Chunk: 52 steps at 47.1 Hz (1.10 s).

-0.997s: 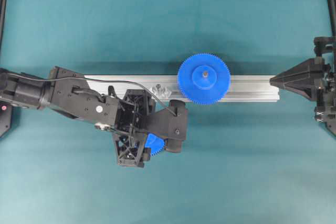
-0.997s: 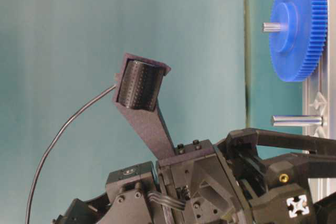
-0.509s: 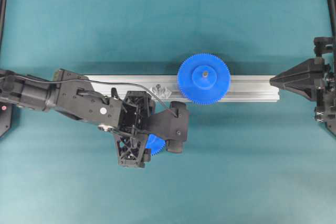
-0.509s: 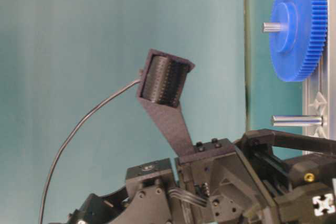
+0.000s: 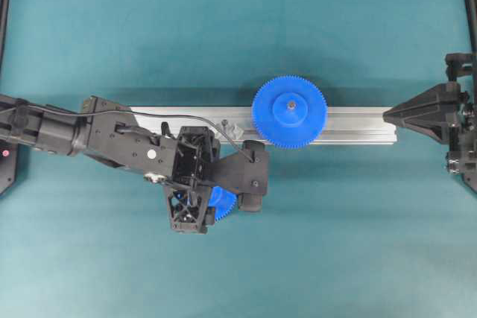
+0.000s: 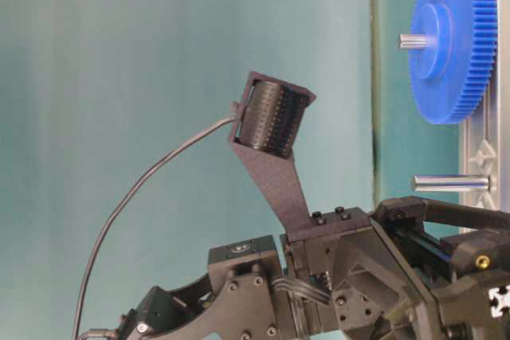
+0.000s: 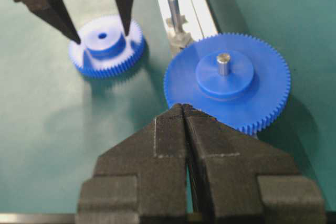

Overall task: Find the location of the shaft and insert the small gear.
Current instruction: 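Close the left gripper on the small blue gear's hub, then lift the small blue gear with the left gripper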

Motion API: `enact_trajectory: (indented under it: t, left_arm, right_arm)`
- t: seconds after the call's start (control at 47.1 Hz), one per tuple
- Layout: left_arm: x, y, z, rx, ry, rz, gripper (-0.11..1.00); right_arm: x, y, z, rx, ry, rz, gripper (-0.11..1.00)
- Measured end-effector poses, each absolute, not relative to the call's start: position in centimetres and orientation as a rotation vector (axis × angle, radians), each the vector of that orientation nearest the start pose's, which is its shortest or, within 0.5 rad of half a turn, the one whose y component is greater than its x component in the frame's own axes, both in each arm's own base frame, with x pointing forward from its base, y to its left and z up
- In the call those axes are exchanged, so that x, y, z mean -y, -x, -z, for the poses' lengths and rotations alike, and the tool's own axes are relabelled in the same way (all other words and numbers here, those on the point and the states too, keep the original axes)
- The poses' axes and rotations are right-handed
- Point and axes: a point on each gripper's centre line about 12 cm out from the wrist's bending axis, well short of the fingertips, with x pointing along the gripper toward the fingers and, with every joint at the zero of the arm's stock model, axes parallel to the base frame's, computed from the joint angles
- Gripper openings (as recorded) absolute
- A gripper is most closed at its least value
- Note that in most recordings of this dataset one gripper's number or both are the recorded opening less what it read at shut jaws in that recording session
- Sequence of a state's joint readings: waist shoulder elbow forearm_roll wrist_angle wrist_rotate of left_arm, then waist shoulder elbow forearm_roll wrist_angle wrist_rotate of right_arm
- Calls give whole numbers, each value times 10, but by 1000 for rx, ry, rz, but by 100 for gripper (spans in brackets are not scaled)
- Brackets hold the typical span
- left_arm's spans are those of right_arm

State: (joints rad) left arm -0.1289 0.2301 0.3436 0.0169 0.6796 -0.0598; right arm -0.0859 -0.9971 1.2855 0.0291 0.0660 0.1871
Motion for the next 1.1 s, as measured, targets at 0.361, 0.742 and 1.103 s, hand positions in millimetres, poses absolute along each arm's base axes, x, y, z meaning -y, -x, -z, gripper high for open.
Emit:
enact_trajectory:
  t: [0.361,0.742,1.103]
  left_arm:
    - [52,-409,-123,-1274,-49,72,91]
    - [52,-409,-121,-1277,-53,74,91]
    - [52,-410,-121,-1277,-52,74,88]
  right_arm:
    - [15,-178,-215,-338,-229,119,1]
    - [15,-178,-214,-339,-229,121,2]
    - [15,-177,-213,-341,-229,121,1]
